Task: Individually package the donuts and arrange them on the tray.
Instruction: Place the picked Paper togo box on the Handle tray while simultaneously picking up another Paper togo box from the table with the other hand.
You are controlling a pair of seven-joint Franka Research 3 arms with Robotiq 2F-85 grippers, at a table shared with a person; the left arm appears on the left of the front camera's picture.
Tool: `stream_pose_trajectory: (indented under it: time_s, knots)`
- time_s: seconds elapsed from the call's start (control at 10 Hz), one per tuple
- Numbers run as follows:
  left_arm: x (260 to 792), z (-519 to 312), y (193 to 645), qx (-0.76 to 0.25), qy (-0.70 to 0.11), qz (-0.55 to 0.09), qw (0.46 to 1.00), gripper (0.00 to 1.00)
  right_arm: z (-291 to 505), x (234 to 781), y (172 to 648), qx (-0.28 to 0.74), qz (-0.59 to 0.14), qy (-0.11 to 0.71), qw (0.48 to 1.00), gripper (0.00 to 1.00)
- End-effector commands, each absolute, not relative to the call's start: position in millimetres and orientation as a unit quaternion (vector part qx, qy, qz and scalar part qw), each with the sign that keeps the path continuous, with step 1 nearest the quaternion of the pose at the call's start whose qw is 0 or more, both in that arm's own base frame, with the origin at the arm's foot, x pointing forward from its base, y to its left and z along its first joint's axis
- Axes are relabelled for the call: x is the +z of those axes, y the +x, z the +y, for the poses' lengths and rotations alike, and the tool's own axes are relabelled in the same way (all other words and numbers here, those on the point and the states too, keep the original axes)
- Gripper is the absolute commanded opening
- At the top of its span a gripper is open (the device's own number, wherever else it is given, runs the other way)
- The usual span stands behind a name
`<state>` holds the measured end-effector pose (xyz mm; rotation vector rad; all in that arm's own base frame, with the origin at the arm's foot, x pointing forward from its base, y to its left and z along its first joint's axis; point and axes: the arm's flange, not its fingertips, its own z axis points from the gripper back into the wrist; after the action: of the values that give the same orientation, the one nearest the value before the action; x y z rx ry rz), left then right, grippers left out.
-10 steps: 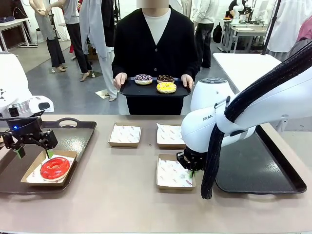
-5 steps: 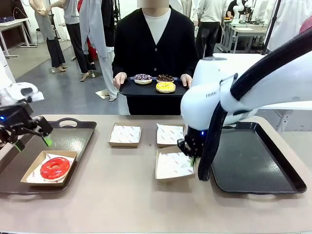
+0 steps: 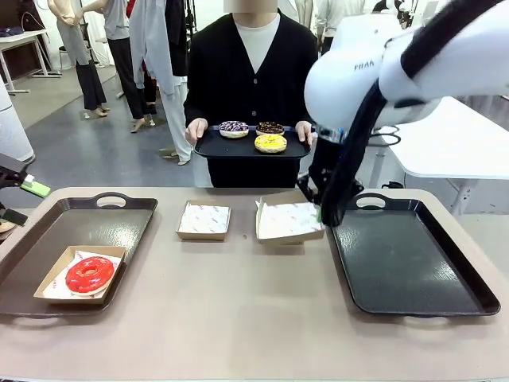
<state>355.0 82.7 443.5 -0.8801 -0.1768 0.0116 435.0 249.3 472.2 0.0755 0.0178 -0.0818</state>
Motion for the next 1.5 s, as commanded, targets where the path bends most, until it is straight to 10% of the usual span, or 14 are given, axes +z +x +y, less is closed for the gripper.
stream_pose_trajectory:
  time_s: [0.0, 1.4]
  knots:
    - [424, 101, 366, 0.012, -0.48, -0.072, 0.874, 1.0, 266, 479, 469, -0.041, 0.02, 0.037, 0.998, 0.0]
    - [378, 199, 325, 0.103, -0.583, -0.05, 0.804, 1.0, 300, 488, 560, -0.047, 0.035, 0.027, 0.998, 0.0]
